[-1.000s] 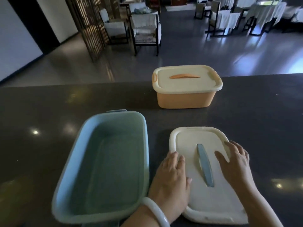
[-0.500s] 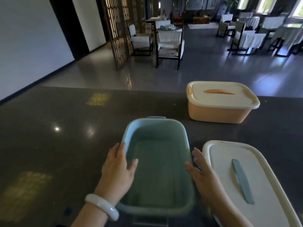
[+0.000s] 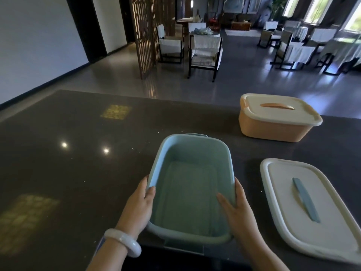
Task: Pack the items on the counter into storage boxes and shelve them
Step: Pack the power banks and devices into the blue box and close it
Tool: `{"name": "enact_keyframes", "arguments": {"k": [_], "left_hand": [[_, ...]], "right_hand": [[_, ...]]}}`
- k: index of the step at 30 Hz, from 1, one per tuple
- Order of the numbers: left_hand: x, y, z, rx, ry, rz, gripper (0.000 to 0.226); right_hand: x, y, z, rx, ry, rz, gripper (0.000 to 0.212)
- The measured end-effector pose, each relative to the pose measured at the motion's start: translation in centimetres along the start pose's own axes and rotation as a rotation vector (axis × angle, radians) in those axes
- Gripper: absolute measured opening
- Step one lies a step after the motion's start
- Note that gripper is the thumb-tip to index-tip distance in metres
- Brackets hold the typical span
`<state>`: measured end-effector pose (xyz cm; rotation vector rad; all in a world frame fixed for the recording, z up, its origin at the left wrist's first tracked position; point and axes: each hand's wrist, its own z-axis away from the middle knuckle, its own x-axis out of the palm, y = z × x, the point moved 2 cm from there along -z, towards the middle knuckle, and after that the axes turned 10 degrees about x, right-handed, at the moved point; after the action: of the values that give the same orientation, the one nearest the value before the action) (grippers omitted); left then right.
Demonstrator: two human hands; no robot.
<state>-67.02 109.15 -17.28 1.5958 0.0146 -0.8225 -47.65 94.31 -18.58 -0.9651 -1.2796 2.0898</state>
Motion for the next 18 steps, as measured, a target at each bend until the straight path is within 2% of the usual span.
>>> {"name": "enact_keyframes", "arguments": {"k": [6, 12, 15, 18], "left_hand": [[-0.5, -0.6, 0.5, 0.078, -0.035, -0.031, 0.040], [-0.6, -0.4, 0.2, 0.063, -0.086, -0.024, 0.047], [-1.1, -0.4, -0.1, 0.072, -0.142, -0.016, 0.057], [-2.4, -0.6, -0.3, 0.098, -0.120, -0.009, 0.064]], "right_hand": [[0.5, -0.4, 0.3, 0.010, 0.021, -0.028, 0.062], [0.1, -0.6, 0.0, 0.015, -0.010, 0.006, 0.055], [-0.5, -1.5, 0.1, -0.006, 0.013, 0.131, 0.064], [-0.9, -4.1, 0.6, -0.155, 0.176, 0.452, 0.071]]}}
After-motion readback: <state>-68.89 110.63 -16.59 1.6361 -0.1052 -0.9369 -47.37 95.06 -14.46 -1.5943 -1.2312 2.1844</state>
